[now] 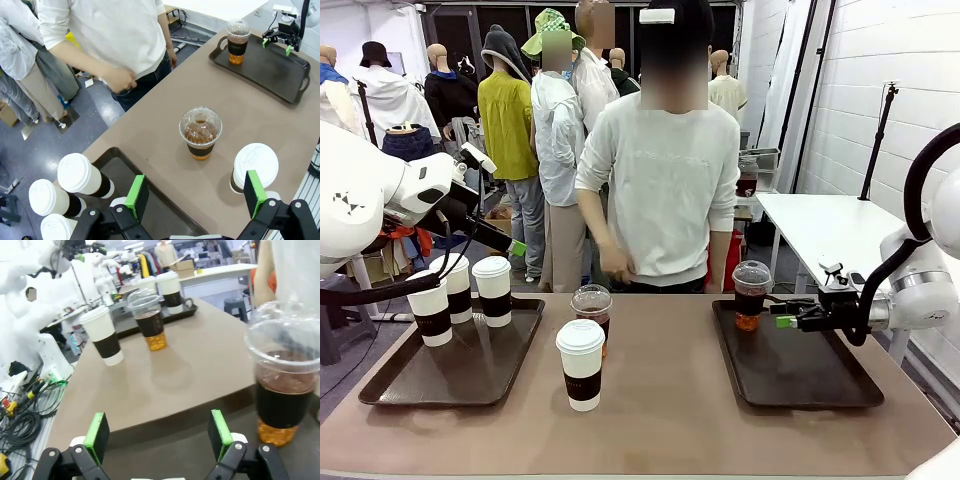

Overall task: Distribute the coffee onto the tray.
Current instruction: Pick up another iced Americano from the middle of the table and place it on the right Handle tray.

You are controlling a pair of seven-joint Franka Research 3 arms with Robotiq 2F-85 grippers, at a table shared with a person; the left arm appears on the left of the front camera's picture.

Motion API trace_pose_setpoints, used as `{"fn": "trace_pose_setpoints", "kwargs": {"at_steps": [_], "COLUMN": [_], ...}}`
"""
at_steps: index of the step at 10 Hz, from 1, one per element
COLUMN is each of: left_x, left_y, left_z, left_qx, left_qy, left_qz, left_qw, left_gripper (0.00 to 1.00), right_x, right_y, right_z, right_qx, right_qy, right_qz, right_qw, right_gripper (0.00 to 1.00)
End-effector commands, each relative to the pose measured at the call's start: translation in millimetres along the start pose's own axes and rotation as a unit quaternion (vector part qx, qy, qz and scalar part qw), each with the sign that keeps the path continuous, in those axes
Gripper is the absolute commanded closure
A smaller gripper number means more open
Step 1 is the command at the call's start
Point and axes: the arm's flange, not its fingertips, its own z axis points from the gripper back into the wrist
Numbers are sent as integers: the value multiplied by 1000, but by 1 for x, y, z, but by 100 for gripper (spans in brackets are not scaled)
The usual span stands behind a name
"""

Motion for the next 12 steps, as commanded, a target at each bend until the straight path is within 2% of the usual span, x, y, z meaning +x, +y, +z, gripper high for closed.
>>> {"fn": "trace_pose_setpoints", "kwargs": {"at_steps": [1, 5, 7, 10, 12], "left_x": [-1, -1, -1, -1, -1], "left_y": [1, 1, 1, 1, 1], "left_z": [0, 0, 0, 0, 0], "left_qx": [-3, -3, -3, -3, -3], "left_qy": [-1, -1, -1, -1, -1], "left_qz": [-6, -6, -6, -6, -6], "left_qw": [1000, 1000, 1000, 1000, 1000], "left_gripper": [0, 0, 0, 0, 0], "right_x": [2, -18, -29, -34, -31], "right_y": [17, 33, 37, 35, 31], "right_z": [-9, -49, -65, -91, -99], "right_qx": [28, 48, 75, 76, 53], "right_qy": [6, 3, 6, 48, 63], "right_qz": [-16, 7, 50, 93, 101], "right_qw": [999, 999, 996, 992, 991], "right_gripper": [0, 0, 0, 0, 0]}}
